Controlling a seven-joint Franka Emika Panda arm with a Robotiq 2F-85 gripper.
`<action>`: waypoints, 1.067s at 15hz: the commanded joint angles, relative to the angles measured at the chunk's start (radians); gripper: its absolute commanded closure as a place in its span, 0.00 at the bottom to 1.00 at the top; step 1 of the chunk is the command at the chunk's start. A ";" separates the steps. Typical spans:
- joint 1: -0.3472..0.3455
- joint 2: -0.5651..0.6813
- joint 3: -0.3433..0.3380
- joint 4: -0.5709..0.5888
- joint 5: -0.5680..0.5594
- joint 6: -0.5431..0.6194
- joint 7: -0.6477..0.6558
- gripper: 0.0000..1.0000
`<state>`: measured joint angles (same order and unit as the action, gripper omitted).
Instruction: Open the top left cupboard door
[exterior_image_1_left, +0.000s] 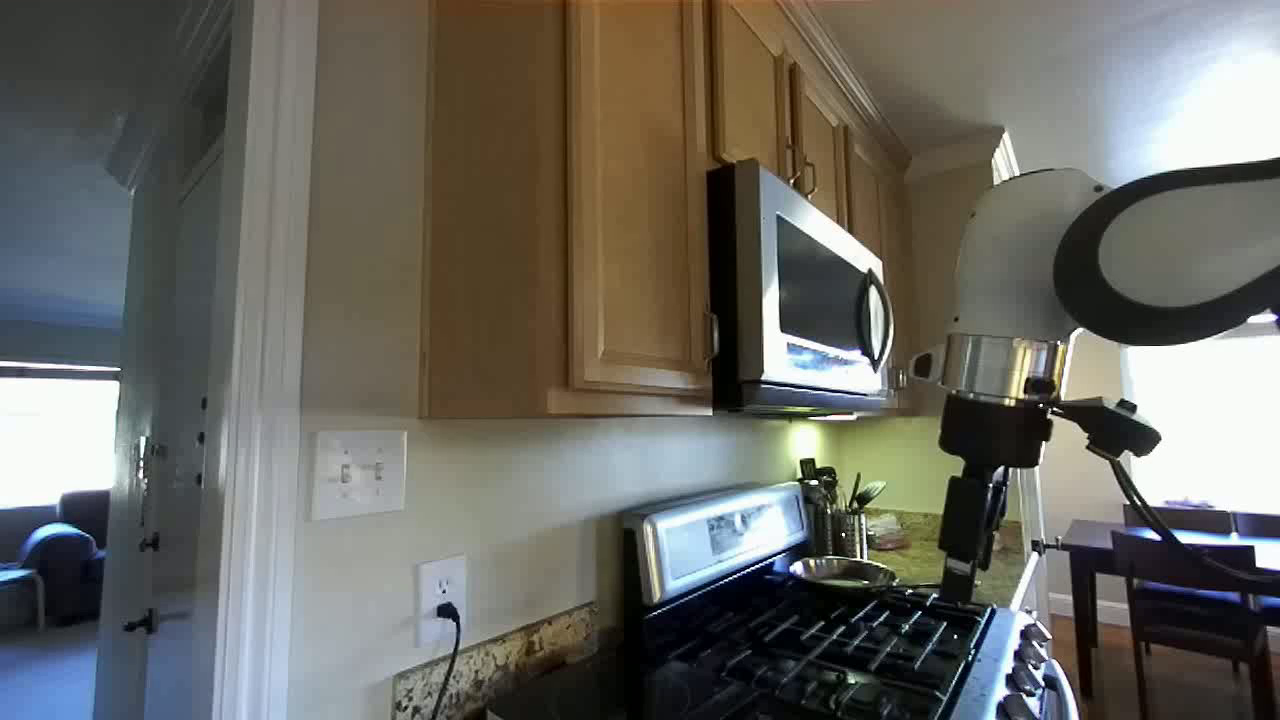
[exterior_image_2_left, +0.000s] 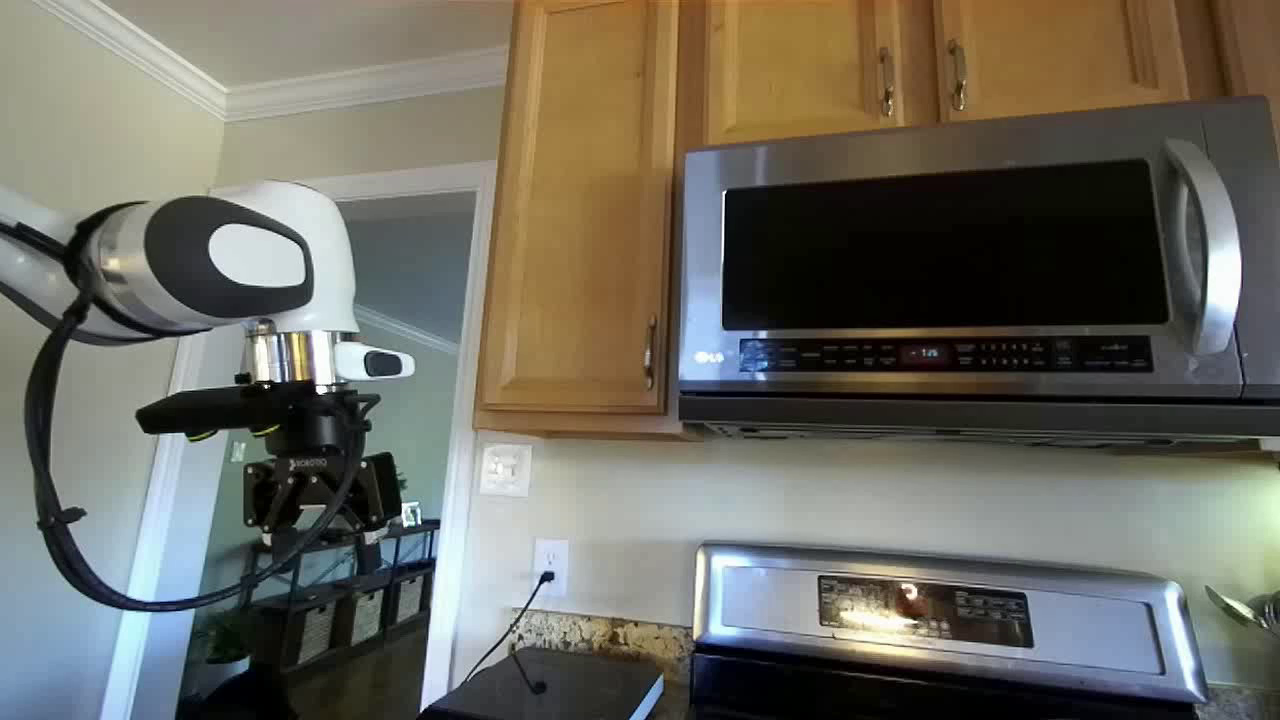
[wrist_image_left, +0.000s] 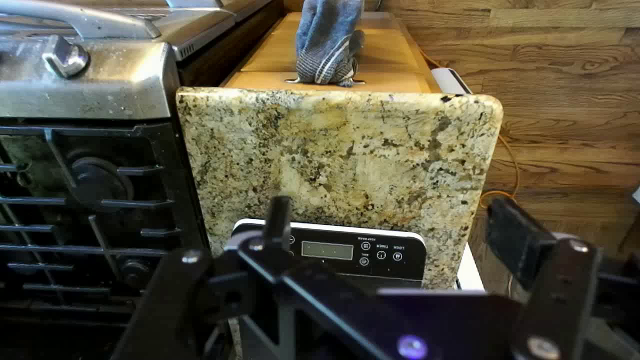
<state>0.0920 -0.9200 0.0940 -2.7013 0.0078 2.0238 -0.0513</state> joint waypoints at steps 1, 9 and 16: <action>0.008 0.001 -0.006 0.003 -0.007 -0.003 0.006 0.00; -0.008 0.036 -0.018 0.035 -0.004 0.016 0.016 0.00; -0.072 0.281 -0.062 0.226 -0.010 0.311 0.036 0.00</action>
<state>0.0420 -0.7796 0.0503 -2.5850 0.0087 2.2364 -0.0236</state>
